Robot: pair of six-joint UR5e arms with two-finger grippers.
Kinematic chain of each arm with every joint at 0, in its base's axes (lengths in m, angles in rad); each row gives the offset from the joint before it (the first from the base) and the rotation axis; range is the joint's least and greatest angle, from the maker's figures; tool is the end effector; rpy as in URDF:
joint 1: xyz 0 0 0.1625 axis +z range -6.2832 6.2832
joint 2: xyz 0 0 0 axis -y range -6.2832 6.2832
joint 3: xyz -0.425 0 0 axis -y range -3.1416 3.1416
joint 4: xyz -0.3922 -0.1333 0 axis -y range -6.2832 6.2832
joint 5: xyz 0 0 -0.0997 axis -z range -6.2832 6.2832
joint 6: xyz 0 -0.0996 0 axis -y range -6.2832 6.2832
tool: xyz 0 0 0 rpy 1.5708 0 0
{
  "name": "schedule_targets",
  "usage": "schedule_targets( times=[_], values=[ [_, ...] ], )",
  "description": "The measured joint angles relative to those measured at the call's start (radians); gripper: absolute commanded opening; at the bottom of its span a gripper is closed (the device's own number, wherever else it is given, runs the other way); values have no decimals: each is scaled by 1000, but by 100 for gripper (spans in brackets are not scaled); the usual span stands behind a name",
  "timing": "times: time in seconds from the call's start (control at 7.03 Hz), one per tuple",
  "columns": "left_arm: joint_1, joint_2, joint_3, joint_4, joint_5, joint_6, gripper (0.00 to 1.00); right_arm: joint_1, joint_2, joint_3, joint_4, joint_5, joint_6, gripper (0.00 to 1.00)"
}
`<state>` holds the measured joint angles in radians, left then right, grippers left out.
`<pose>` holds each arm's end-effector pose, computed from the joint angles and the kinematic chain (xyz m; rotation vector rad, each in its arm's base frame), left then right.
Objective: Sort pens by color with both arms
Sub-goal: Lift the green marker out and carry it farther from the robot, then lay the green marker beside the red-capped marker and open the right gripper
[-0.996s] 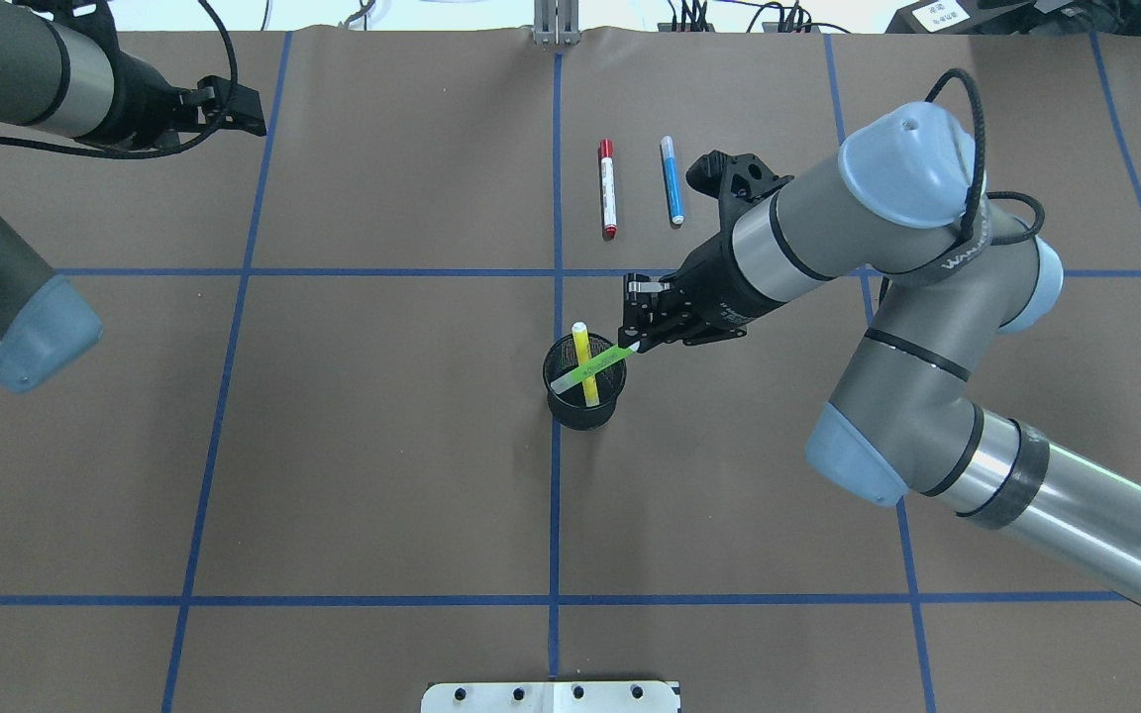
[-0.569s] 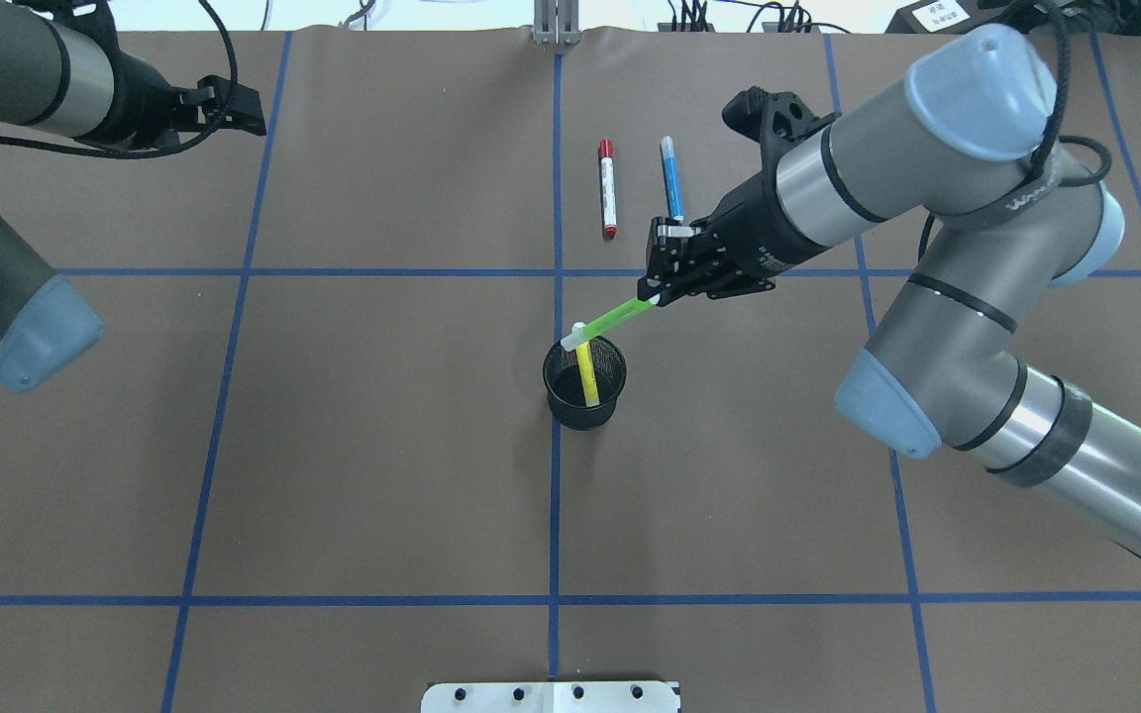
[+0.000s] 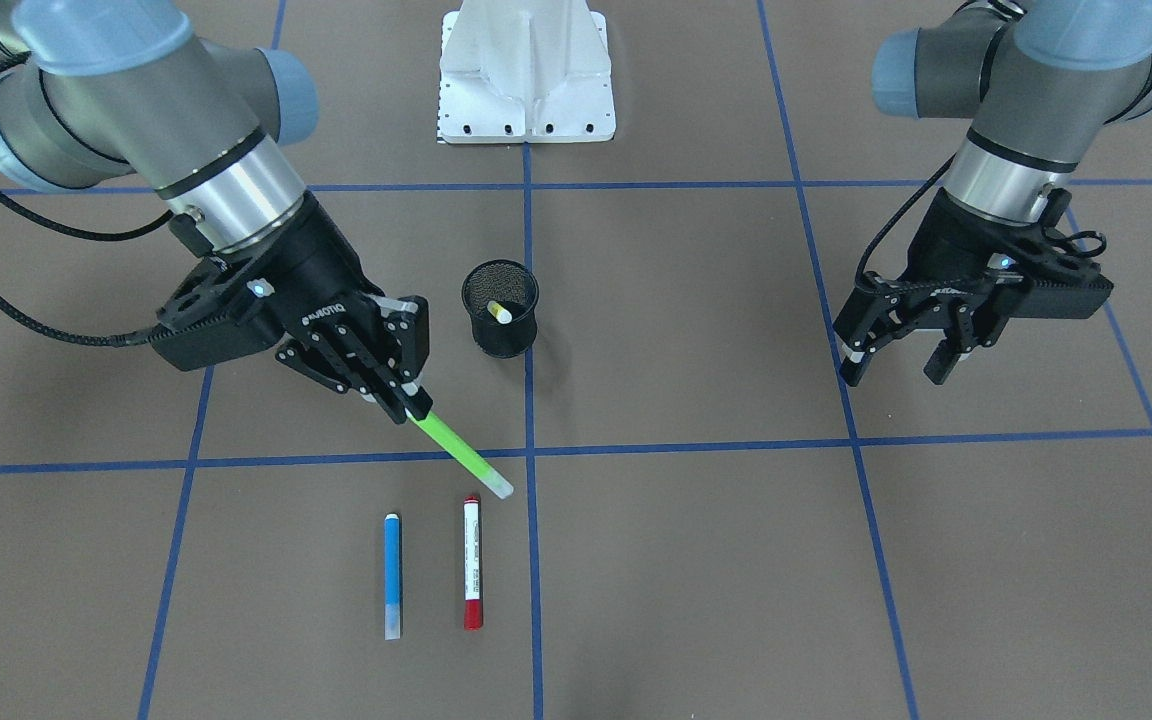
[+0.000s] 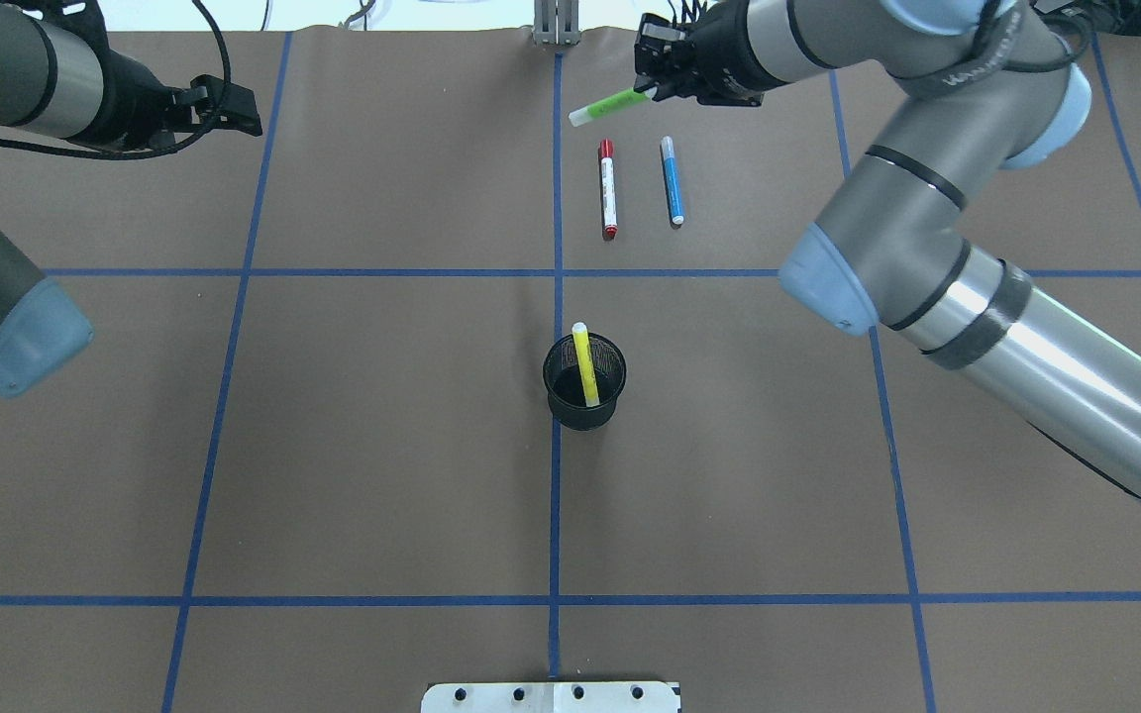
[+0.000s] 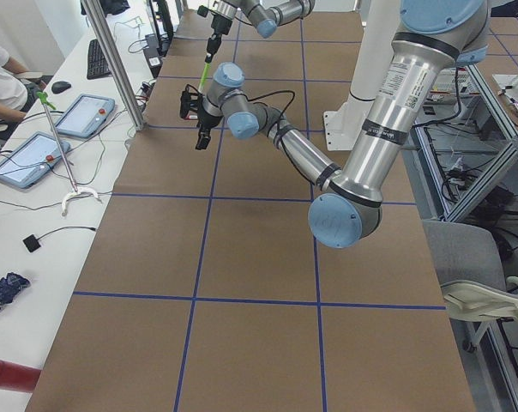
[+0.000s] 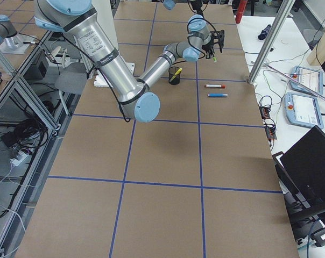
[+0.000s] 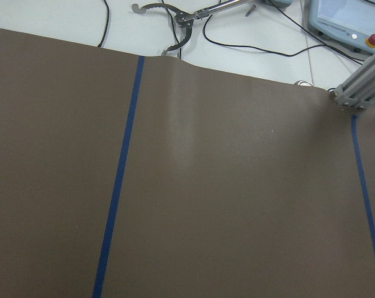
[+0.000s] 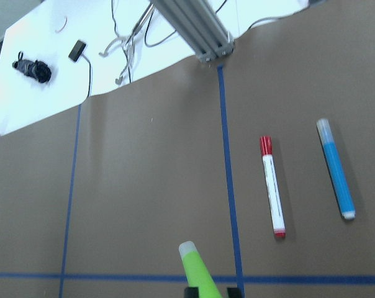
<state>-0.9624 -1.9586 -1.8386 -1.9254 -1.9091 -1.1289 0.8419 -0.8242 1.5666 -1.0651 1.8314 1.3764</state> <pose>0.2631 -0.5531 0.2824 0.4113 0.9659 -0.3013 -0.3863 -0.5942 0.1453 0.4210 -1.1974 0.3966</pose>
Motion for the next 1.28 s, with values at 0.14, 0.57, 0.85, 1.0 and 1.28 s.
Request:
schedule_targets(
  times=[0.14, 0.57, 0.85, 1.0, 1.28],
  values=[
    [0, 2, -4, 0, -1, -1, 99, -55, 67, -89, 1, -181, 2, 0],
    [-1, 2, 0, 1, -2, -1, 99, -246, 170, -301, 16, -680, 3, 0],
    [-4, 1, 4, 2, -2, 0, 99, -313, 184, -392, 22, -799, 2, 0],
    [-6, 1, 4, 2, -3, 0, 99, -330, 187, -422, 23, -822, 1, 0],
    [-7, 1, 1, 2, -3, 0, 99, -347, 192, -456, 23, -843, -2, 67]
  ],
)
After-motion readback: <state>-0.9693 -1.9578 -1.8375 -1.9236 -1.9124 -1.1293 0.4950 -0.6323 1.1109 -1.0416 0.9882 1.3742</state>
